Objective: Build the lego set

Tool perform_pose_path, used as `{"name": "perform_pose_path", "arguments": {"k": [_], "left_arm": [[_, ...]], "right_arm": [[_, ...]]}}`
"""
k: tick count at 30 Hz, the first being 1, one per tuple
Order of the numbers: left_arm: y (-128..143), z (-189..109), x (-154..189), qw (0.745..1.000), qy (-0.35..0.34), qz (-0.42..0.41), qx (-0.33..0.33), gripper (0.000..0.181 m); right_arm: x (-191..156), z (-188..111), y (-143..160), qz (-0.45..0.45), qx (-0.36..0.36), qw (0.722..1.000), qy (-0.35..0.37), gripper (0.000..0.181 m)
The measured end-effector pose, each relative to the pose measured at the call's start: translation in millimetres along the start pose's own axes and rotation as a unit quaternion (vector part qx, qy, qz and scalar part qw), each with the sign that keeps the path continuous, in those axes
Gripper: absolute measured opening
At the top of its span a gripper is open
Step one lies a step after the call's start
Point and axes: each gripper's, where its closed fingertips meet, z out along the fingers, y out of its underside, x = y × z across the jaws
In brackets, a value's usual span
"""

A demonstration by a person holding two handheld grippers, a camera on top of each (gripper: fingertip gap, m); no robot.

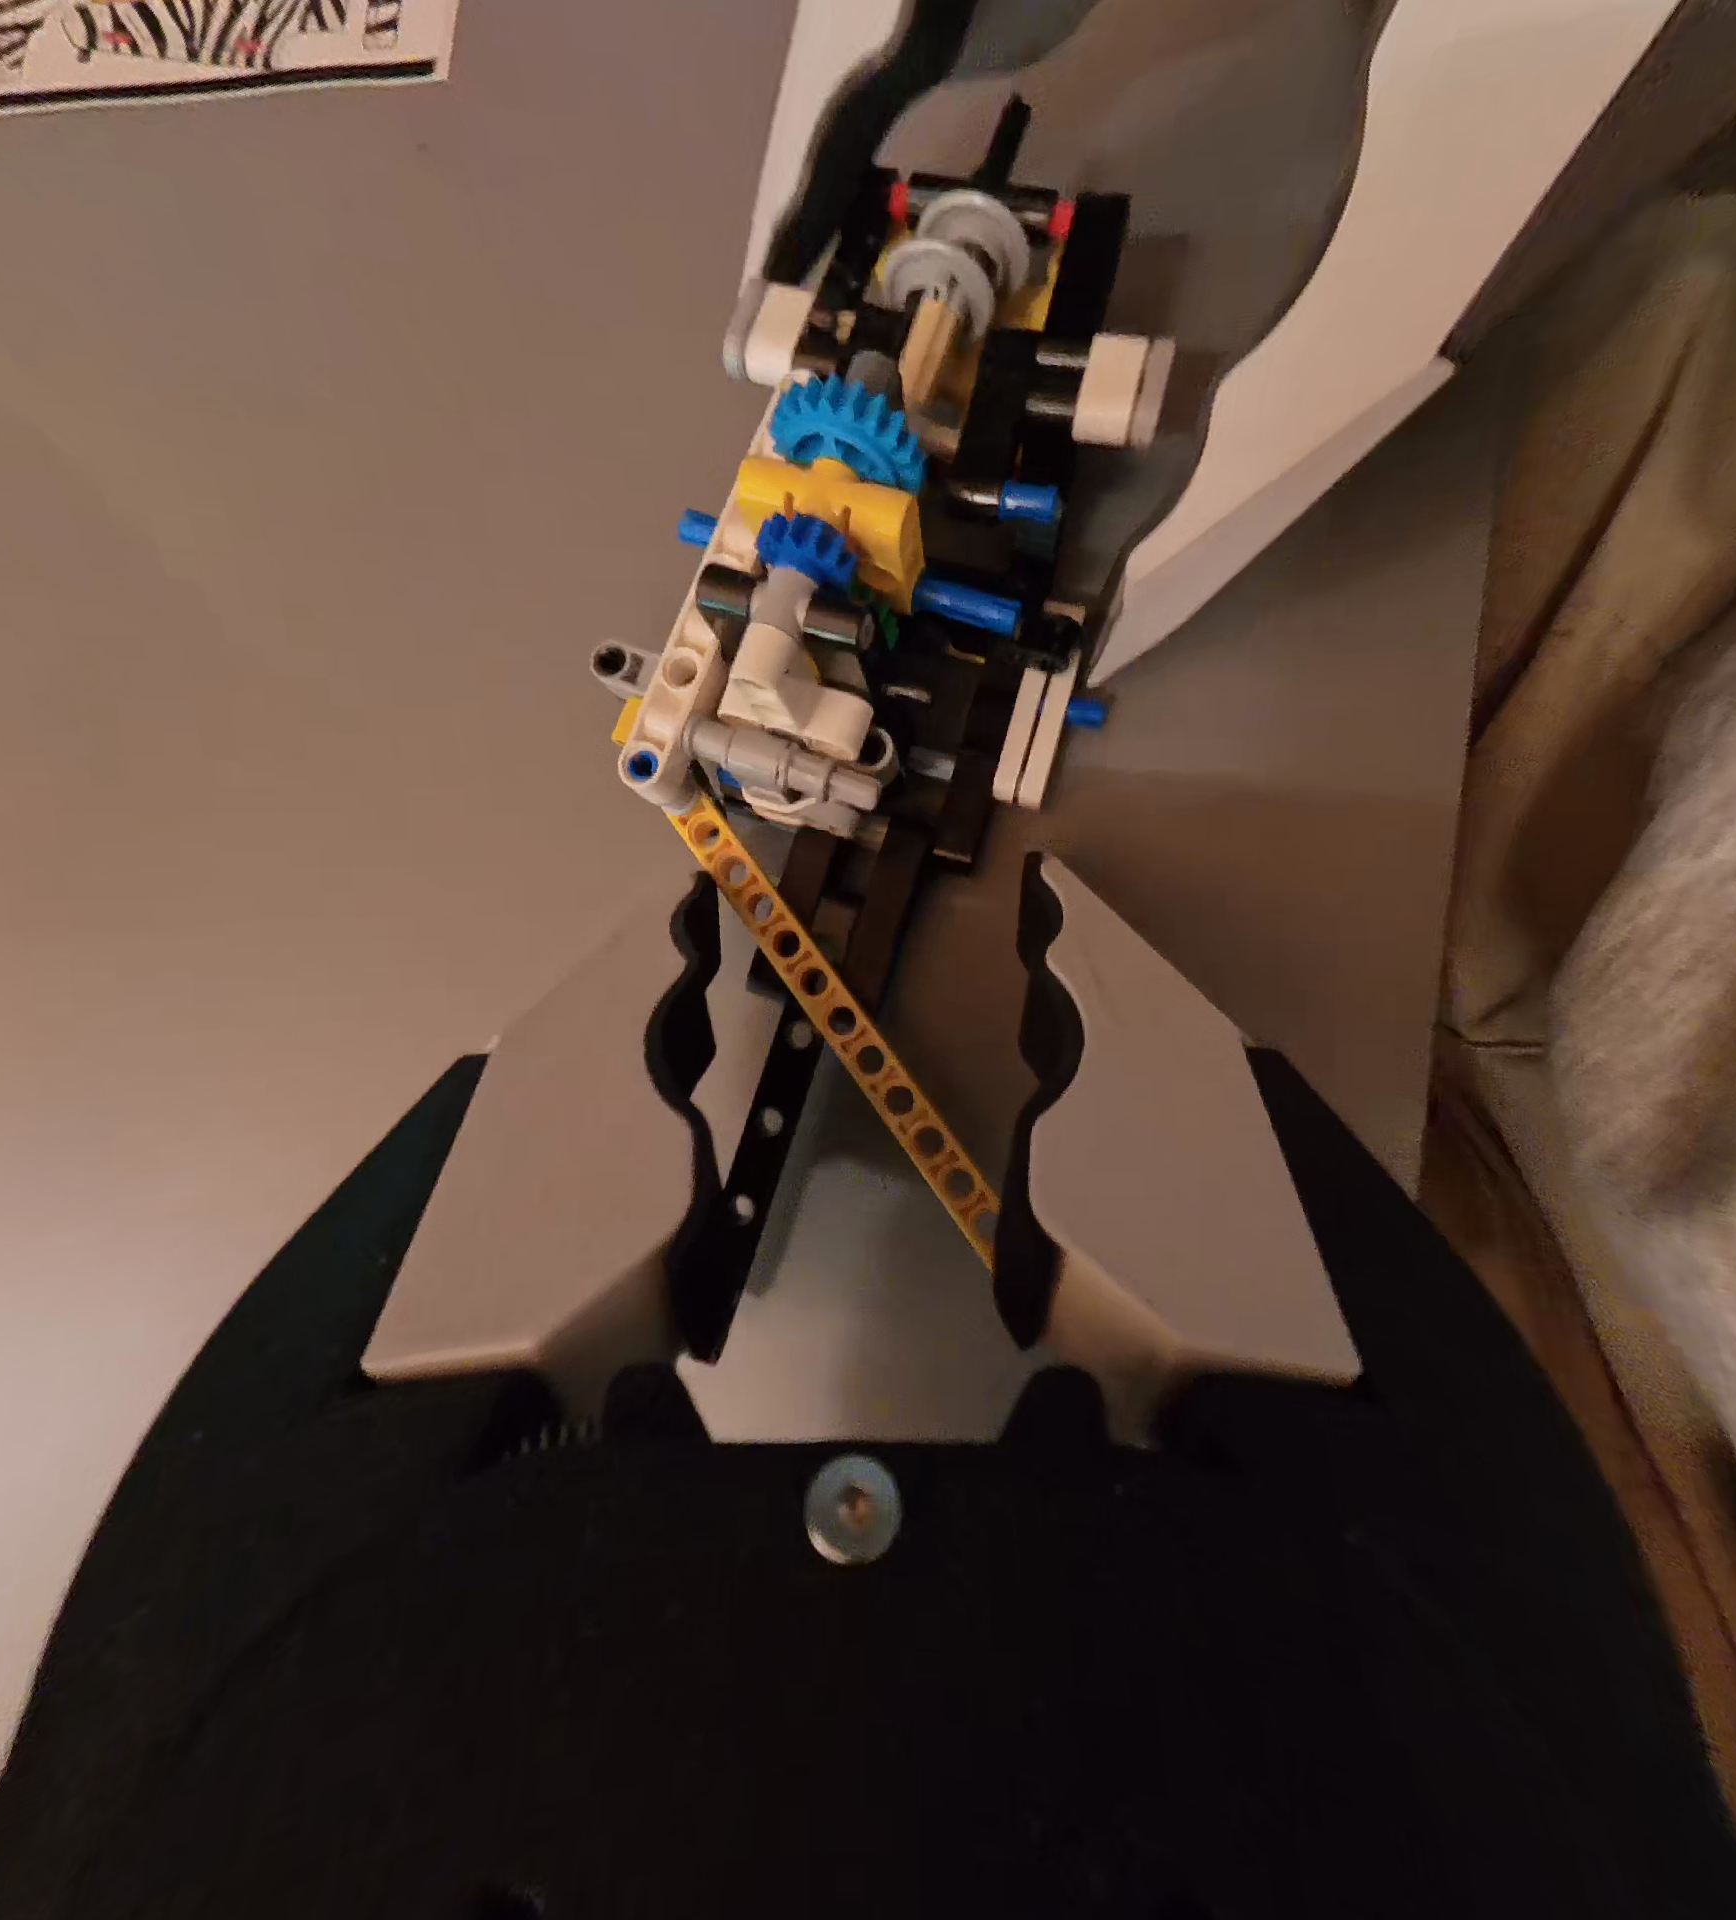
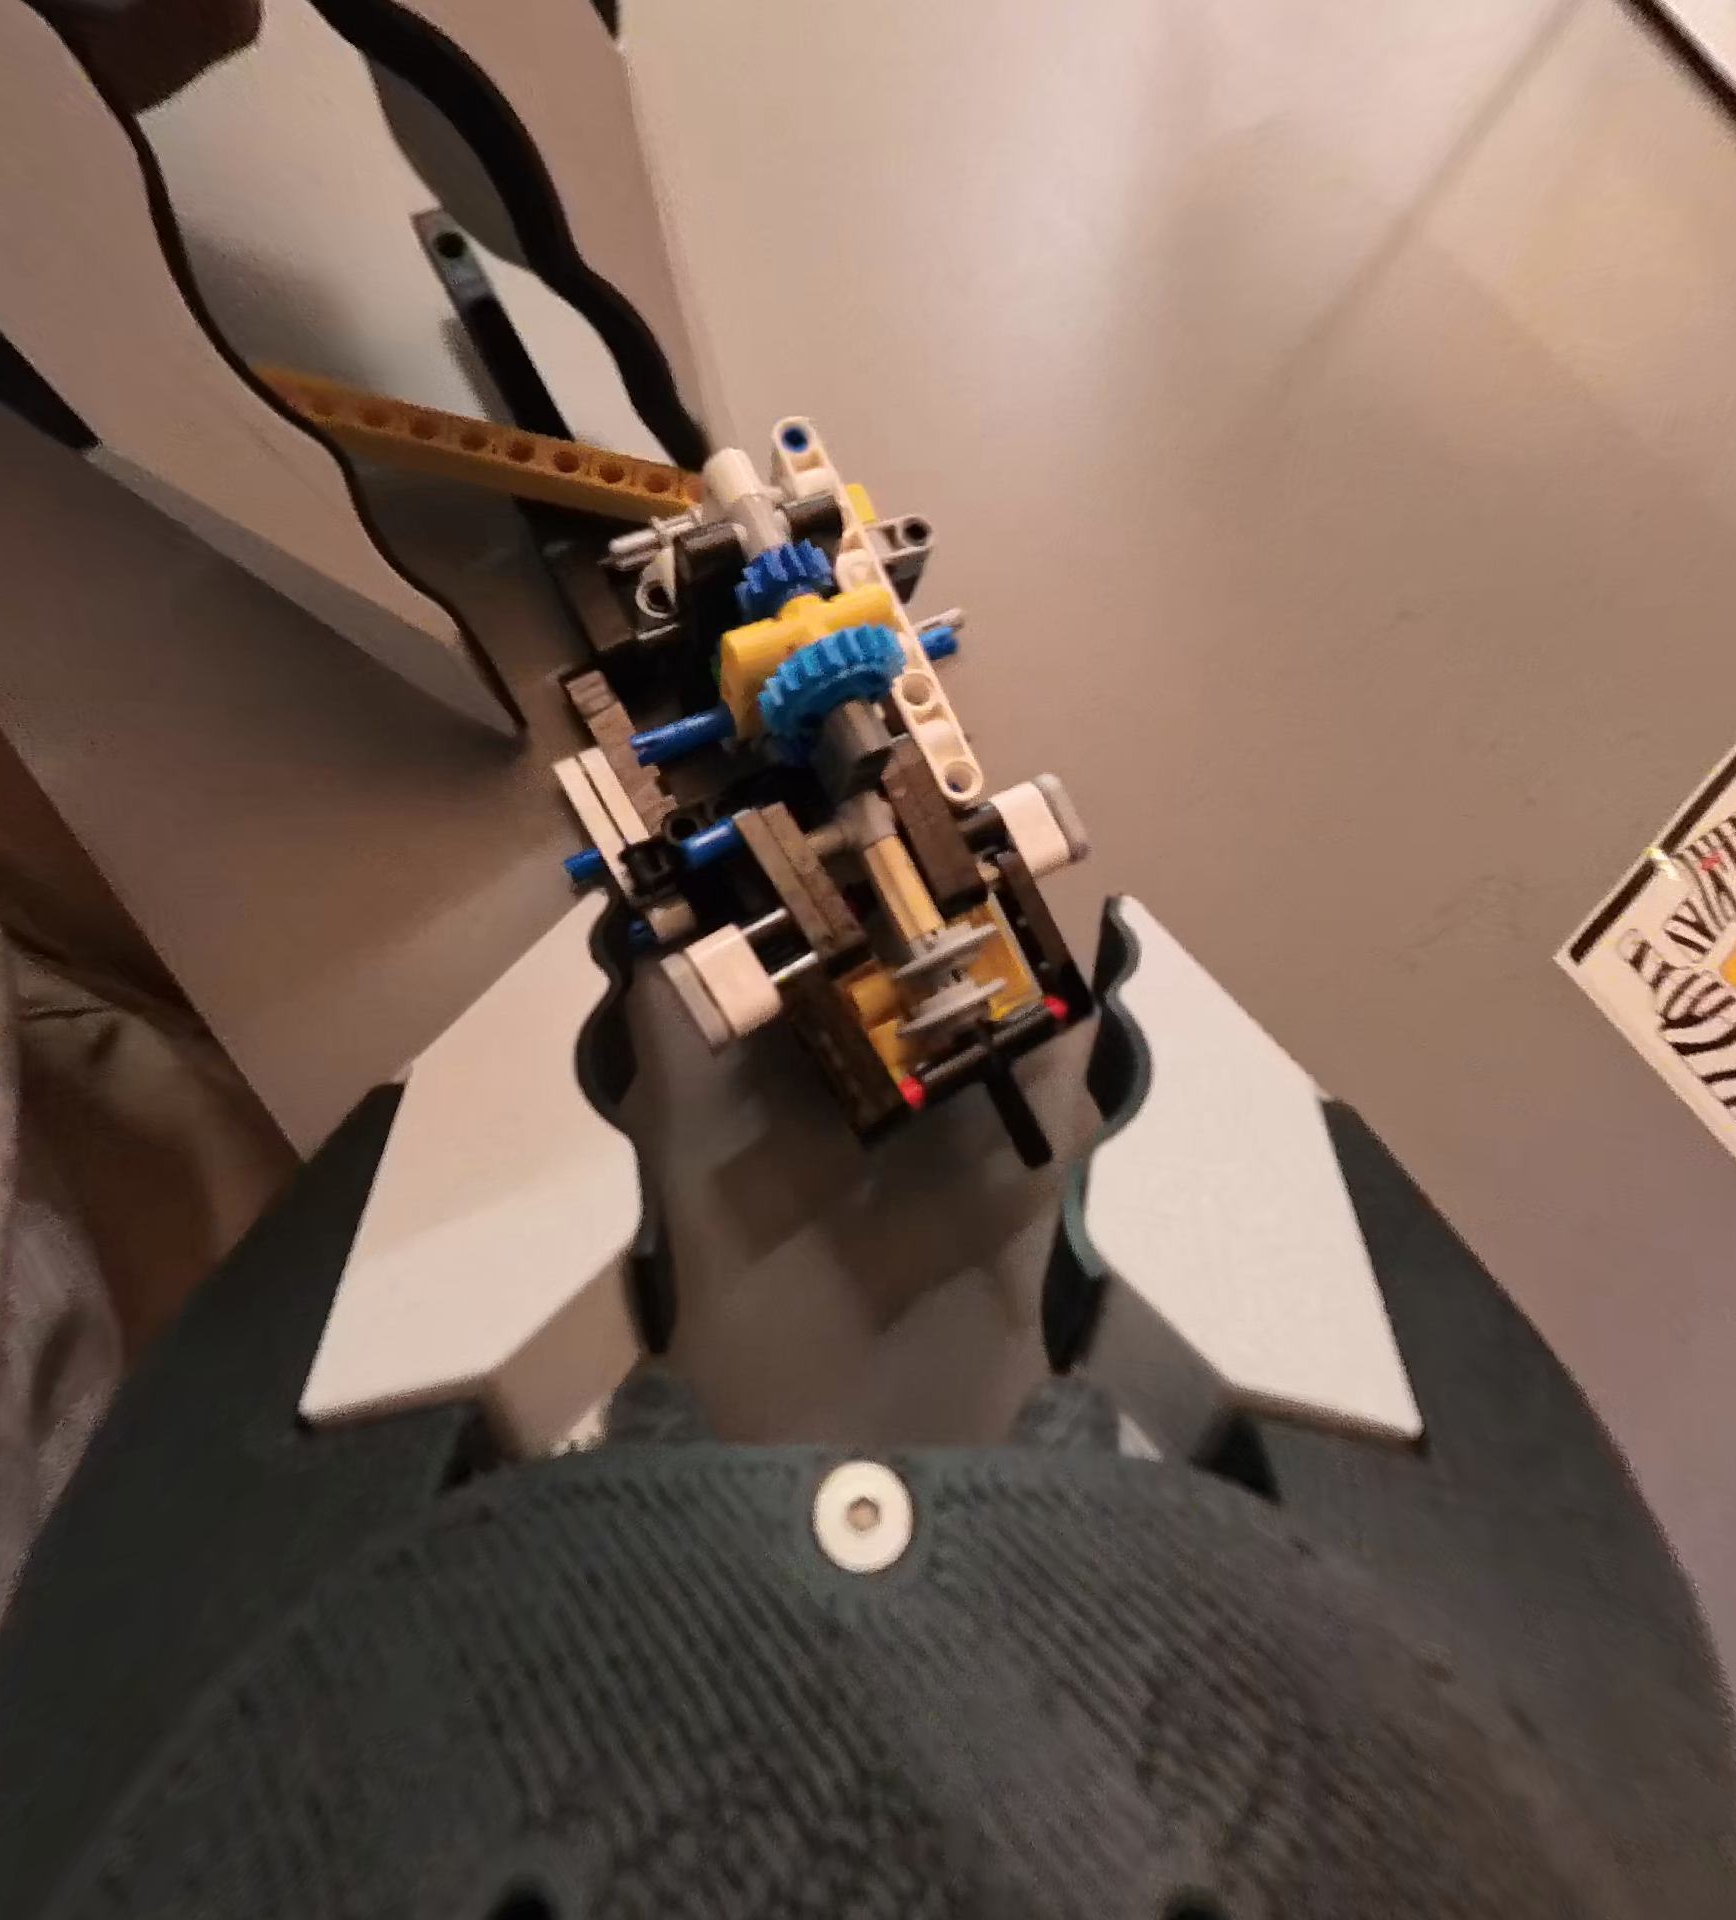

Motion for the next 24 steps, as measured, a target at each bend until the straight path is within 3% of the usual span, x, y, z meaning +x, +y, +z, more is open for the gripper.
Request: {"name": "perform_pose_path", "arguments": {"k": [2, 6, 9, 10, 13, 20, 24], "left_arm": [[1, -3, 4, 1.0, -0.001, -0.005, 0.005, 0.056], [1, -11, 6, 0.999, -0.013, -0.017, 0.042, 0.059], [1, -10, 6, 0.998, -0.005, -0.026, 0.06, 0.066], [1, -8, 5, 0.998, -0.004, -0.029, 0.06, 0.069], [-1, -4, 6, 0.998, 0.004, -0.028, 0.06, 0.071], [-9, 0, 7, 0.997, 0.005, -0.022, 0.077, 0.075], [-13, 1, 4, 0.996, 0.007, -0.031, 0.088, 0.077]], "right_arm": [[6, -11, 1, -0.011, 0.003, 1.0, 0.015, 0.094], [4, -40, -8, -0.046, 0.036, 0.998, 0.026, 0.081], [-24, -50, -24, -0.083, 0.062, 0.995, -0.012, 0.056], [-34, -48, -29, -0.094, 0.064, 0.993, -0.025, 0.046], [-59, -28, -31, -0.123, 0.025, 0.99, -0.058, 0.041], [-55, 2, -17, -0.21, -0.106, 0.972, -0.016, 0.04], [-62, -9, -23, -0.217, -0.084, 0.972, -0.027, 0.033]]}}
